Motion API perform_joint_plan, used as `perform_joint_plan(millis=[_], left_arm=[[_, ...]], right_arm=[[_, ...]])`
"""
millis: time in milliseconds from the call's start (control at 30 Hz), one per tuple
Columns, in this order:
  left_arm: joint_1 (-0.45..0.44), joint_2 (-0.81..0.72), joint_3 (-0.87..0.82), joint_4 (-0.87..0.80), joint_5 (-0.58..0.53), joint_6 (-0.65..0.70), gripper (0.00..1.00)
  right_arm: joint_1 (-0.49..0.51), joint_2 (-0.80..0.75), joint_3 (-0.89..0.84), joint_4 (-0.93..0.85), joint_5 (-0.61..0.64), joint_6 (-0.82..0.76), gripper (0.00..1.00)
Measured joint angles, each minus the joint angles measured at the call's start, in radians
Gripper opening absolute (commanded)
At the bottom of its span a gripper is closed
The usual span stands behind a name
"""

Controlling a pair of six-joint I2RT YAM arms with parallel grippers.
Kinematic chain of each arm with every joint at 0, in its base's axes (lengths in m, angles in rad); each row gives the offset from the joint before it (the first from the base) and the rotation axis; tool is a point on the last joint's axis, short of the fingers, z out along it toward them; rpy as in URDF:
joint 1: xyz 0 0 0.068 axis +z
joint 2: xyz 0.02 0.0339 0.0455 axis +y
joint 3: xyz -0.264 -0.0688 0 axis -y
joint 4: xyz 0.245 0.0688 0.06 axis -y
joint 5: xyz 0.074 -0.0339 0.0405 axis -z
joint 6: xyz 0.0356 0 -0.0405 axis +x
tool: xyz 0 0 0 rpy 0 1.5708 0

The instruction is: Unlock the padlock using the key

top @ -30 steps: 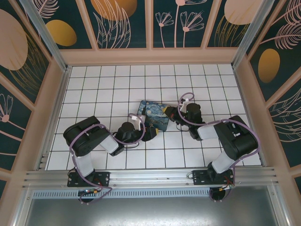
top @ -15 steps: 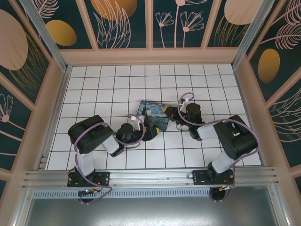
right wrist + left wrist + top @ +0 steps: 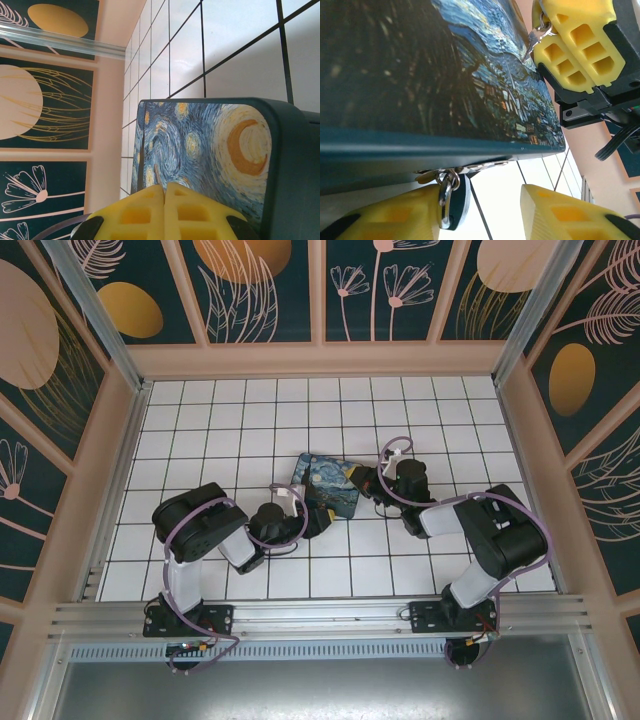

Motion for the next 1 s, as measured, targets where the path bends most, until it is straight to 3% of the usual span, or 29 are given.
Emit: perform_joint_plan(millis=[433,867,1000], left_arm=[[0.0,0.016,0.014,-0.024,-0.035,-0.007,0.36],[0.0,0.027,0.031,-0.045,-0.064,-0.008,0.16],[0.0,0.027,0.039,-0.053,-0.06,-0.008,0.06]], right_arm=[[0.0,0.005,0.0,0.008,0.0,0.003,0.0],[0.0,0.005,0.0,0.01,0.004,0.003,0.0],[0.0,0.005,0.0,0.009,0.004,0.003,0.0]])
